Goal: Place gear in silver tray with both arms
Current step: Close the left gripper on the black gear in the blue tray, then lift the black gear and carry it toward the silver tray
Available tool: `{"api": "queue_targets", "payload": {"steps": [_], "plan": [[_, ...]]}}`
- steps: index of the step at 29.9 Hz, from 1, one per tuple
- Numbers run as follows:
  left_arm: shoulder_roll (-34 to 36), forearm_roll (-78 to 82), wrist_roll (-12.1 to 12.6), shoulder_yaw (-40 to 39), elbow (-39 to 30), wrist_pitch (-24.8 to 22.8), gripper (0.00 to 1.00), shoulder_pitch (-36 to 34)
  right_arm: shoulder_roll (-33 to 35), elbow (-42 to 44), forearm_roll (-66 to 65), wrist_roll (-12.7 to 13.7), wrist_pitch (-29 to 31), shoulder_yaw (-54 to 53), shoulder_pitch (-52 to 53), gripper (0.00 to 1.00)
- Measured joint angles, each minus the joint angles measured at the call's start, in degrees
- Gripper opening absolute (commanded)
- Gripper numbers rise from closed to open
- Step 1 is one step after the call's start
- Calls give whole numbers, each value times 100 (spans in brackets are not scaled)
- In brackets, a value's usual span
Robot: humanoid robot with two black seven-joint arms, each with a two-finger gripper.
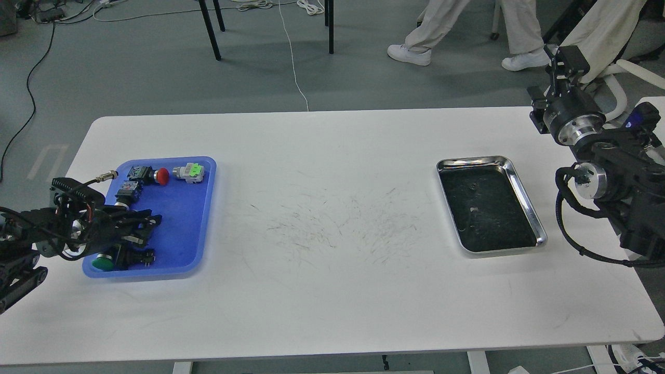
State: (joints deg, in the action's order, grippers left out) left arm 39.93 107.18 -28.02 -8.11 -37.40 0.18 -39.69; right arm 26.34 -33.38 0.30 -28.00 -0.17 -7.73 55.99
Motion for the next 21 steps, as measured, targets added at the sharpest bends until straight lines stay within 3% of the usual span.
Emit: {"api": "queue_targets", "payload": {"steps": [8,21], "plan": [[289,-111,11,-62,-277,-23,11,-103,-16,18,-48,0,-3,-8,-14,95],[732,-1488,3,-75,-1336,-137,5,-674,-16,24,-48,0,-5,-9,-51,95]]}}
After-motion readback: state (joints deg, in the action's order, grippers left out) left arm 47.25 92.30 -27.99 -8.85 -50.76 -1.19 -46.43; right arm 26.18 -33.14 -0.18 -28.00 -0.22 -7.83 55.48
